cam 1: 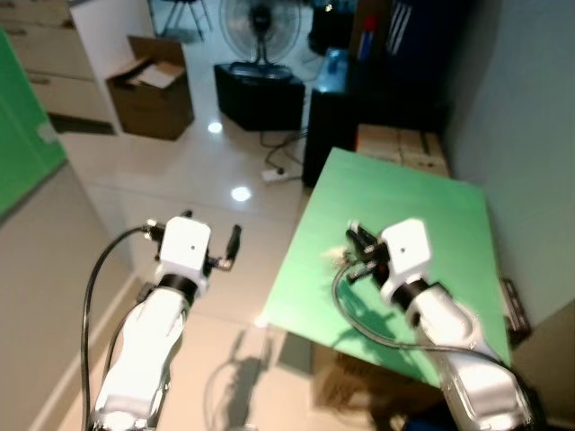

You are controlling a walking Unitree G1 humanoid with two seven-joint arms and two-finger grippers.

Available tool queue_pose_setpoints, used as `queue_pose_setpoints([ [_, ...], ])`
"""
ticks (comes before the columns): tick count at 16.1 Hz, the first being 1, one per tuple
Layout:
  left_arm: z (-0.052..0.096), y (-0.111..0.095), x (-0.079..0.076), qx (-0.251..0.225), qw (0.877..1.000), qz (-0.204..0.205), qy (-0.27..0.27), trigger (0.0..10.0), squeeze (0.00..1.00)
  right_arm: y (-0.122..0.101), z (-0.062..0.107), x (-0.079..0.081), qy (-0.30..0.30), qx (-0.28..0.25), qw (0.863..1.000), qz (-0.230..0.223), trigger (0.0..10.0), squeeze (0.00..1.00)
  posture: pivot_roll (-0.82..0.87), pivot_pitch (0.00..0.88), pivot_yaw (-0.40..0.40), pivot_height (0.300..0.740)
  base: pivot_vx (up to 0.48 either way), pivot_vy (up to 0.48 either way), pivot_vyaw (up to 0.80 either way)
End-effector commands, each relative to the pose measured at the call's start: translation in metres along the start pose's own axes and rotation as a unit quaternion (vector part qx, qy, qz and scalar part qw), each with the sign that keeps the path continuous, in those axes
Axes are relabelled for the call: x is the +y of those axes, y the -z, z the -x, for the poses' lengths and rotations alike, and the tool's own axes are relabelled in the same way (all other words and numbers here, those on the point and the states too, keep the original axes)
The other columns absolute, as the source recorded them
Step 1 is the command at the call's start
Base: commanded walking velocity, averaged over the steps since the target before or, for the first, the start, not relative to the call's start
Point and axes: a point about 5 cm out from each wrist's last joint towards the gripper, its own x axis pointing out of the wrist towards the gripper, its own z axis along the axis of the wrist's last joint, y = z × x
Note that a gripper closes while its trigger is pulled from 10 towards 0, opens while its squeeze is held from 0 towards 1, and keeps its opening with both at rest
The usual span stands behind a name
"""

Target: Hang keys on a hook

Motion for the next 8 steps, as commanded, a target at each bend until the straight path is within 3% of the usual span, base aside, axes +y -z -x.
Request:
queue_pose_setpoints([
  [1, 0.0008, -0.0074, 0.0022, -0.012, 1.000, -0.002, -0.003, 10.0, 0.00, -0.0040, -0.0007, 0.0010, -0.004, -0.011, 1.000, -0.009, 10.0, 0.00, -0.02, 0.000, 0.006, 0.740, 0.000, 0.000, 0.80],
  [4, -0.0017, -0.0107, -0.0019, -0.030, 1.000, 0.001, 0.011, 10.0, 0.00, -0.0013, -0.0010, 0.0031, -0.007, -0.009, 1.000, -0.004, 10.0, 0.00, -0.02, 0.000, 0.005, 0.740, 0.000, 0.000, 0.80],
  [8, -0.0035, -0.0072, -0.0031, -0.015, 1.000, -0.012, 0.008, 10.0, 0.00, -0.0003, -0.0009, 0.0061, -0.015, -0.010, 1.000, -0.009, 10.0, 0.00, -0.02, 0.000, -0.015, 0.740, 0.000, 0.000, 0.80],
])
